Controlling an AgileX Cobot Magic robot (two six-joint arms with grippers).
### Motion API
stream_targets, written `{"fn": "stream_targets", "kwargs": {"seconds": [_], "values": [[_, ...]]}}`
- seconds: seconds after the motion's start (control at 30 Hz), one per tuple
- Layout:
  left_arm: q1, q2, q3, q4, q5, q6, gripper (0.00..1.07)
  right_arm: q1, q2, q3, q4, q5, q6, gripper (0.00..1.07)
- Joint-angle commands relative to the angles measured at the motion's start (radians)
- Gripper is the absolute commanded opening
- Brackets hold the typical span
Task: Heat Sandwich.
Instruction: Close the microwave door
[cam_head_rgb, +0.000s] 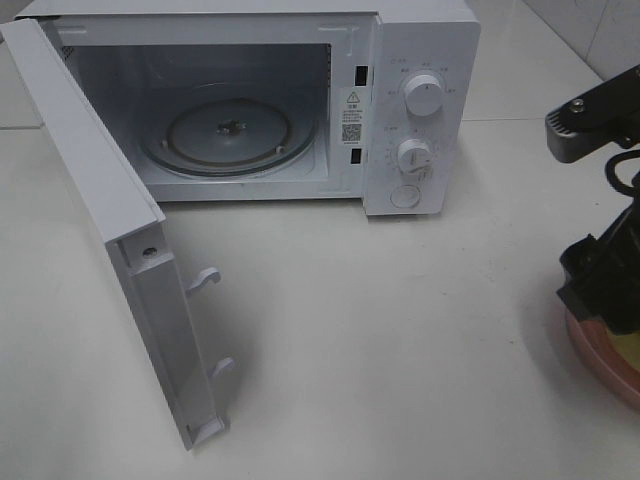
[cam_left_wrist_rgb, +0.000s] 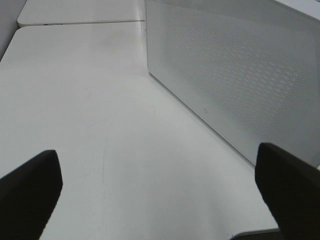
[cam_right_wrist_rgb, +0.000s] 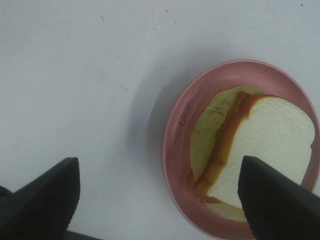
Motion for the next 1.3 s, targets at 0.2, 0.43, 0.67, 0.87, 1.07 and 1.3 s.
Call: {"fn": "stream_targets", "kwargs": {"seconds": [0.2,0.43,0.67,0.87,1.07,1.3], "values": [[-0.004,-0.02,0.004,-0.008,-0.003,-0.003,1.01,-0.005,-0.2,-0.002,0.12,0.086,-0.148,0.81],[-0.004,-0.02,0.004,-0.008,-0.003,-0.003,1.01,-0.005,-0.335,-0.002,0.145,0.134,-0.162,0.81],[-0.004,-0.02,0.004,-0.008,-0.003,-0.003,1.01,-0.01,-0.529,-0.001,0.149,0.194,-0.164,0.81],[-0.004,-0.02,0.004,-0.008,-0.003,-0.003,1.01,-0.144,-0.631,-0.001,0.175,0.195,-0.18,0.8],[-0.004,-0.02,0.004,-0.008,-0.003,-0.003,1.01,-0.302,-0.754,0.029,0.252,0.164,-0.216,0.79],[-0.004,-0.02,0.004,-0.008,-0.003,-0.003,1.01,-0.442,-0.898,0.148,0.316,0.148,-0.244,0.79]]}}
